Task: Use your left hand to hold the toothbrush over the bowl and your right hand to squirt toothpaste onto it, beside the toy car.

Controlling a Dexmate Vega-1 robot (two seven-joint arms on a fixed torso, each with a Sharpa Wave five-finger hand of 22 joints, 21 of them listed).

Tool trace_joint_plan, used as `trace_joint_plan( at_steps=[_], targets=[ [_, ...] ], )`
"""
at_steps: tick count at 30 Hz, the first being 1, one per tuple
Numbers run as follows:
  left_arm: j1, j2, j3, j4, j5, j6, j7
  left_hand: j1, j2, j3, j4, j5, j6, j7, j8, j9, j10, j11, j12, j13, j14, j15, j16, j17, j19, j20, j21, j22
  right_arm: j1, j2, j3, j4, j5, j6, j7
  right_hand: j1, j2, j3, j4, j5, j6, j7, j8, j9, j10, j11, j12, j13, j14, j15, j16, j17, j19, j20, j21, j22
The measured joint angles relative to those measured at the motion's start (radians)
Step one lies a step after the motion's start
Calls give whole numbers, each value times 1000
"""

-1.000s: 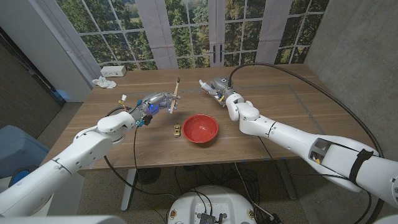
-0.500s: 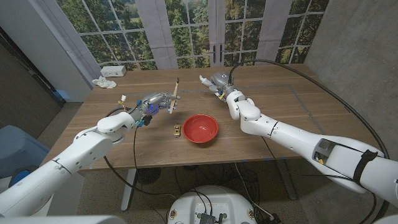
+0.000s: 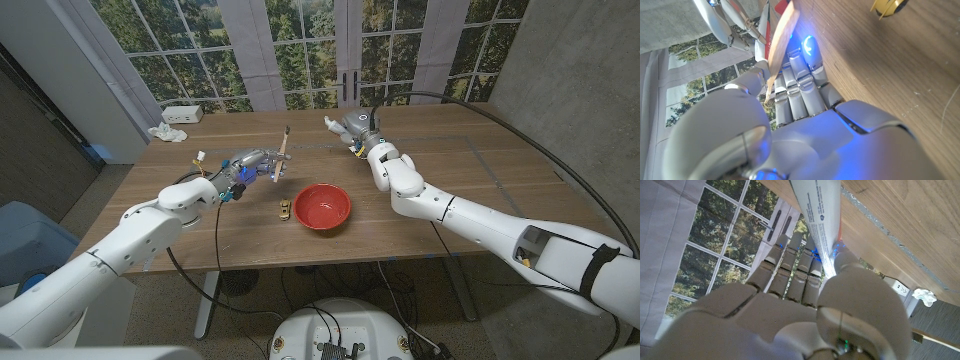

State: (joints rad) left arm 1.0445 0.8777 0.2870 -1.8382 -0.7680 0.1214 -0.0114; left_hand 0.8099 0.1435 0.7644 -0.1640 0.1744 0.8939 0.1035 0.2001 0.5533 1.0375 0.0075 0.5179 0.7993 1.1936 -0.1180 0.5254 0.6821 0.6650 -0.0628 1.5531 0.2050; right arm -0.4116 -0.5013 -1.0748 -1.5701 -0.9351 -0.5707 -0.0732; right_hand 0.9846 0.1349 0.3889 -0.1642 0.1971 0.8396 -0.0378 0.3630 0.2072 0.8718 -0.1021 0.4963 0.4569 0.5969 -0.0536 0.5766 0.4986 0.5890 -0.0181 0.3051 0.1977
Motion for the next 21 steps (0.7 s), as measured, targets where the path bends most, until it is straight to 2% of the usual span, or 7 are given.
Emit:
trace_joint_plan(
  at_steps=[16,21],
  targets=[
    [-46,-1,31,9,1,42,-19,1,-1,2,-2,-1,0,0,-3,1,0,0,-4,1,0,0,0,2,0,0,0,0,-22,-31,-6,-79,-219,-35,129,3,2,0,0,-1,4,-4,0,5,-4,-4,15,19,5,-6,-5,5,0,0,6,0],
    [-57,-2,39,12,4,50,-27,1,-1,2,-2,-1,0,0,-2,3,0,0,-4,5,2,2,0,2,0,0,0,0,-35,-35,-3,-94,-282,-37,155,2,2,0,0,-1,9,-9,8,5,2,-9,22,23,11,0,-5,5,0,0,6,0]
  ],
)
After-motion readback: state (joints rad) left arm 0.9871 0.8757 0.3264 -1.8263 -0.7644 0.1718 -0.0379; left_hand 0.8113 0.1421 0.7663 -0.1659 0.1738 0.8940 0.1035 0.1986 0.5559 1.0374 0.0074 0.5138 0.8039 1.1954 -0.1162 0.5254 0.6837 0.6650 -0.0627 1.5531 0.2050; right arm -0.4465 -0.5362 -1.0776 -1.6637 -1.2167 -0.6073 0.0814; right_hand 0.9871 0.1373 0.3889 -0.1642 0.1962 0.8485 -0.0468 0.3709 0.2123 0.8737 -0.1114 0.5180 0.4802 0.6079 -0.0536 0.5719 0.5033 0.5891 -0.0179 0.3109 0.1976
